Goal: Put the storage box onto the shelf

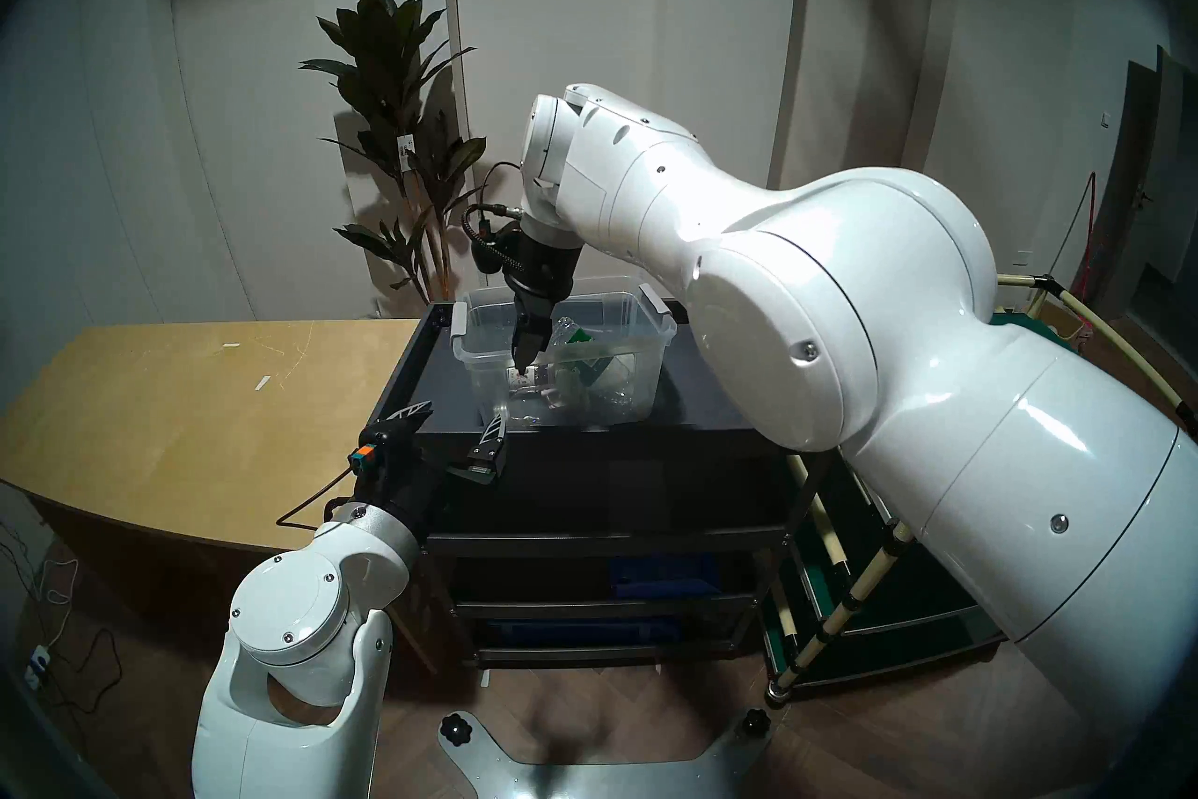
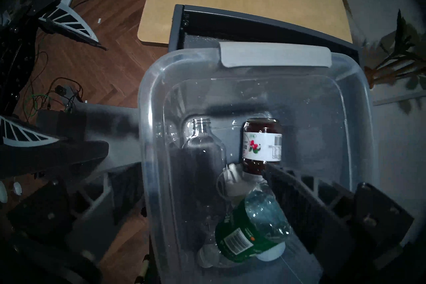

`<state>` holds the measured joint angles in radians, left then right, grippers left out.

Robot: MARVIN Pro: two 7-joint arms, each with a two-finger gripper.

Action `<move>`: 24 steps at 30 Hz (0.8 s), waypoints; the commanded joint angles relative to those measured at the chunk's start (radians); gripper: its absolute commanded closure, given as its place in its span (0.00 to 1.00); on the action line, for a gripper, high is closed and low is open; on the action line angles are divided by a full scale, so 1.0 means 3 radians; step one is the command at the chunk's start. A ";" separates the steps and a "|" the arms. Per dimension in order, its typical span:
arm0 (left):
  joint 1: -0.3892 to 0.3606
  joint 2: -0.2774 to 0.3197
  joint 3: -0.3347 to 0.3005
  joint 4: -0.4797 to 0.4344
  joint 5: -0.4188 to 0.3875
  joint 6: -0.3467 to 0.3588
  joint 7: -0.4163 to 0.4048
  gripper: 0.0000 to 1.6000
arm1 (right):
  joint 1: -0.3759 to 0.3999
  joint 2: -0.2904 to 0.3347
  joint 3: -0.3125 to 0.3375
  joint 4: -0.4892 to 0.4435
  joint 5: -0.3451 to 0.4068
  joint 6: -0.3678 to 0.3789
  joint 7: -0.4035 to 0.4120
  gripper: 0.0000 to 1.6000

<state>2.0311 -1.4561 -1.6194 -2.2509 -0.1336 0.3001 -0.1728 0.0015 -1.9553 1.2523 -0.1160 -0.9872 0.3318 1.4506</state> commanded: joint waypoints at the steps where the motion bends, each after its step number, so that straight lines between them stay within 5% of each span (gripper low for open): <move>1: -0.0027 0.0000 0.0004 -0.0062 -0.0002 -0.0017 -0.0004 0.00 | 0.0236 0.0075 -0.0014 -0.0090 -0.0029 0.0101 -0.0026 0.00; 24: -0.0031 0.0001 0.0004 -0.0061 -0.0003 -0.0017 -0.0004 0.00 | 0.0444 0.0232 -0.0093 -0.0067 -0.0167 0.0417 -0.0129 0.00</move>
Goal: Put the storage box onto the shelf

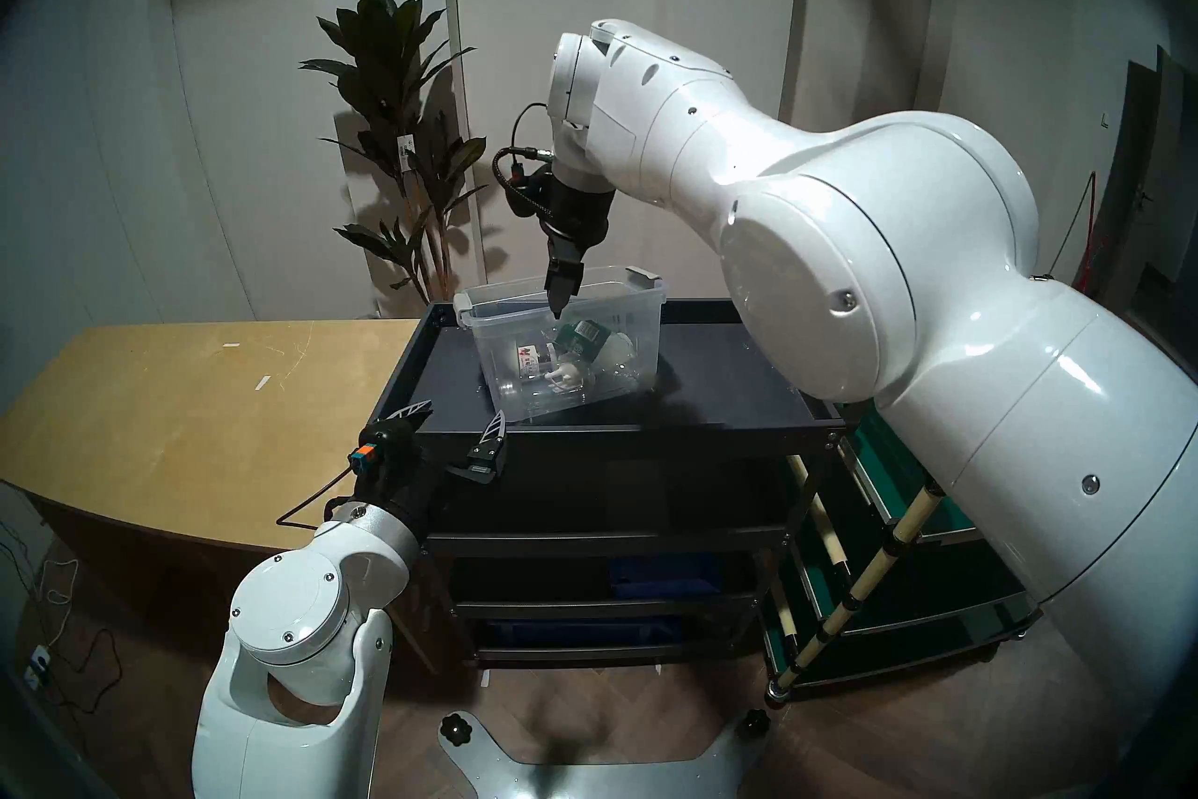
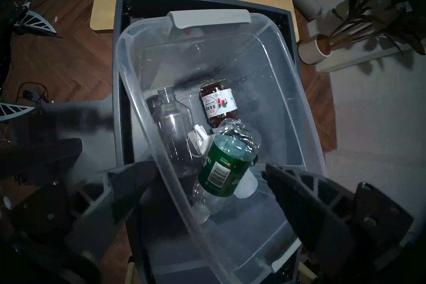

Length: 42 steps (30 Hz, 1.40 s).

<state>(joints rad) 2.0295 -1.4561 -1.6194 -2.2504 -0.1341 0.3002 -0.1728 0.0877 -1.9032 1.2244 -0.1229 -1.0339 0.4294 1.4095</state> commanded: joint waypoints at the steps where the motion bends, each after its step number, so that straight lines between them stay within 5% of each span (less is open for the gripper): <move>1: -0.0026 0.0001 0.0004 -0.0062 -0.0002 -0.0017 -0.0004 0.00 | 0.0164 0.0064 -0.0002 -0.0041 -0.0017 0.0108 -0.0006 0.00; 23: -0.0027 0.0000 0.0003 -0.0052 -0.0004 -0.0015 -0.0004 0.00 | 0.0335 0.0345 0.0014 -0.0047 -0.0071 0.0430 -0.0360 0.00; 42: -0.0031 0.0000 0.0004 -0.0041 -0.0005 -0.0016 -0.0004 0.00 | -0.0047 0.0783 0.0372 0.0076 0.0181 0.0749 -0.0650 0.00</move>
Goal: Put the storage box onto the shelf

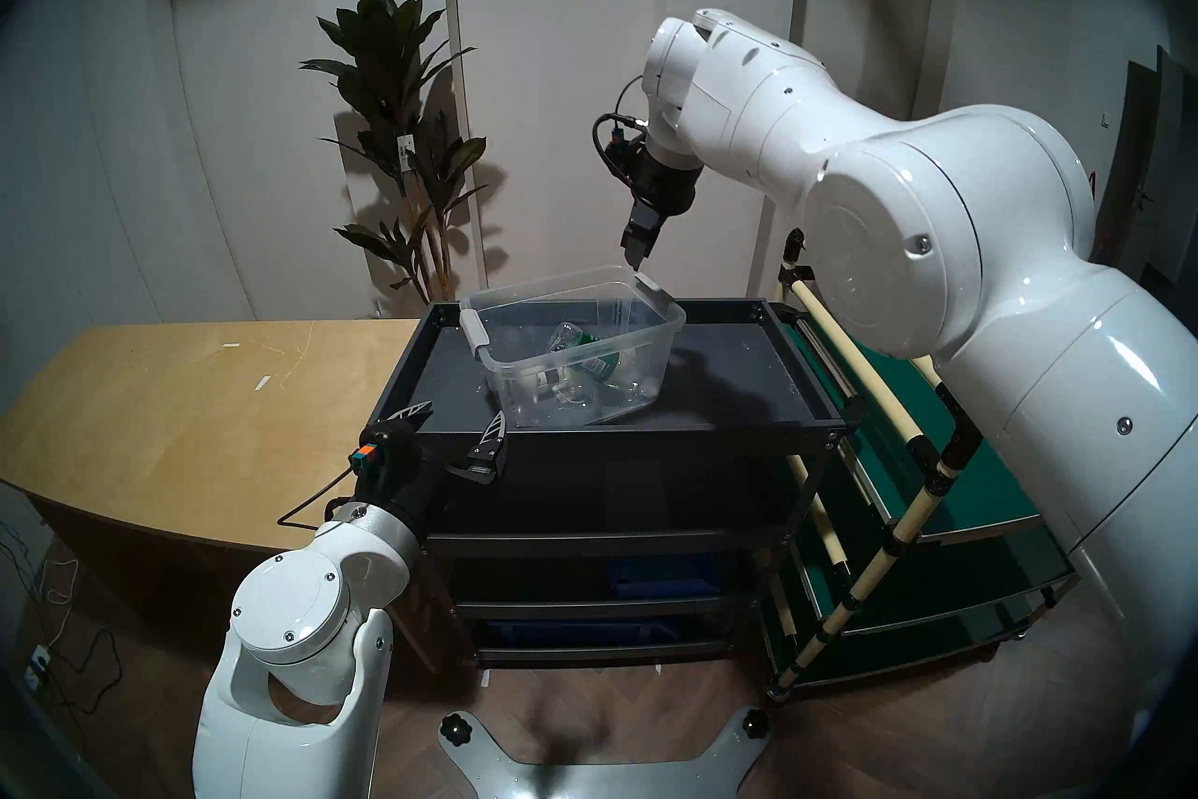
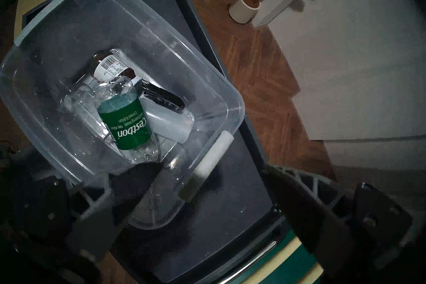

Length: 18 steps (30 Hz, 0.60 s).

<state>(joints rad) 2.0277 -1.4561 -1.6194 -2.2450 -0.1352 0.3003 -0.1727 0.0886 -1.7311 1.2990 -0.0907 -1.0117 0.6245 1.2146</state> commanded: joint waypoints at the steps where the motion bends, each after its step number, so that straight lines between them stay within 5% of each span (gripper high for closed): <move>1: -0.0026 0.0000 0.0004 -0.0060 -0.0002 -0.0017 -0.0004 0.00 | -0.0044 0.0230 0.0145 -0.0031 0.0124 0.0105 -0.0014 0.00; 18: -0.0027 0.0000 0.0004 -0.0054 -0.0003 -0.0016 -0.0004 0.00 | 0.0188 0.0763 0.0573 -0.0180 0.0445 0.0111 -0.0165 0.00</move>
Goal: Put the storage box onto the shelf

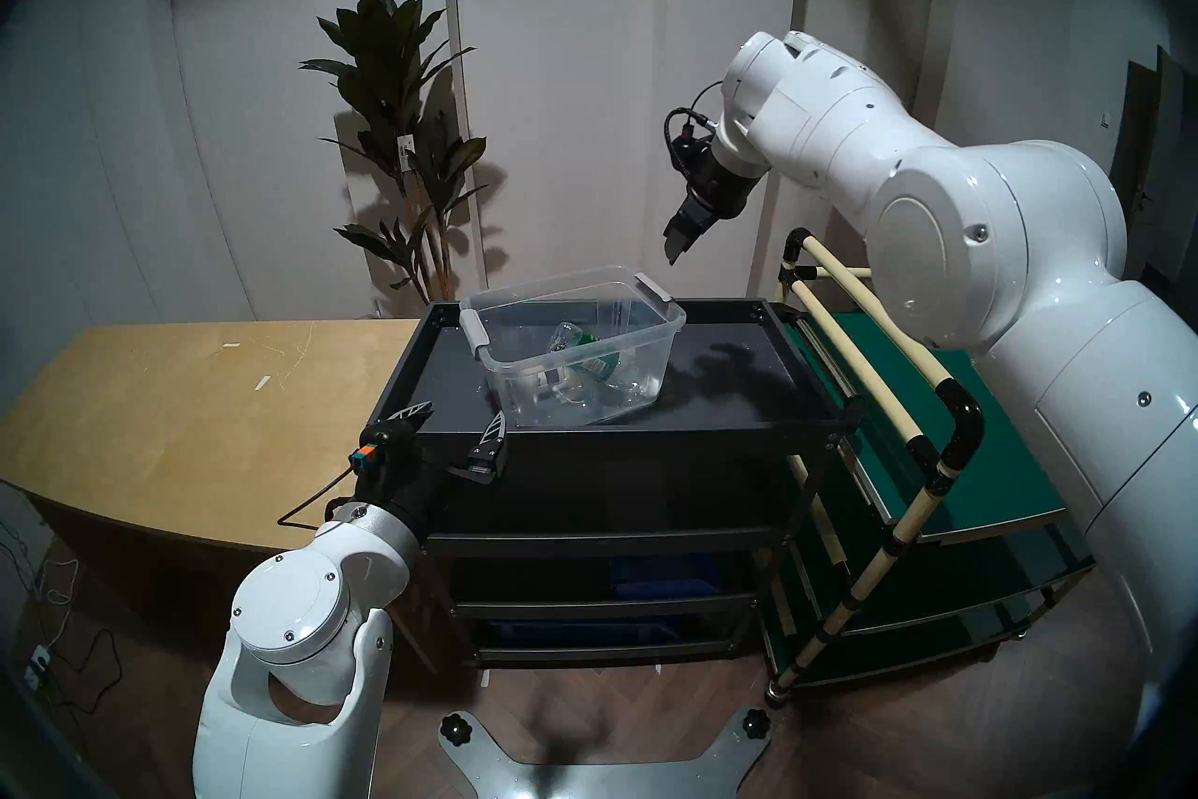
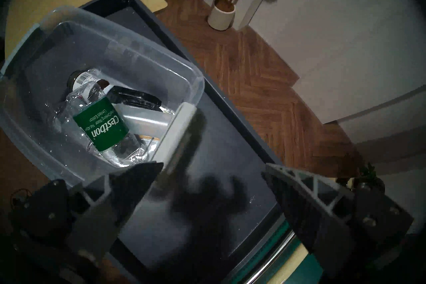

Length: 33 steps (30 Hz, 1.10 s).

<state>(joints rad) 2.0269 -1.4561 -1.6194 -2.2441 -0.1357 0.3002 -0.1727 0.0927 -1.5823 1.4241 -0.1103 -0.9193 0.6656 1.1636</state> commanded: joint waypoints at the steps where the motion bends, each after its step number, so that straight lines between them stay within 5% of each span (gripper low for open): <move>1: -0.0024 0.0000 0.0003 -0.0057 -0.0002 -0.0016 -0.0004 0.00 | 0.0179 0.0284 0.0174 -0.0119 0.0151 -0.0032 0.0006 0.00; 33: -0.0035 0.0001 0.0005 -0.0071 -0.0004 -0.0020 -0.0006 0.00 | 0.0064 0.0593 0.0975 -0.0092 0.0763 -0.0286 0.0266 0.00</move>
<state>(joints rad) 2.0247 -1.4561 -1.6194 -2.2436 -0.1363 0.3001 -0.1728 0.1137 -1.4279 1.6758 -0.1305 -0.7307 0.6038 1.2224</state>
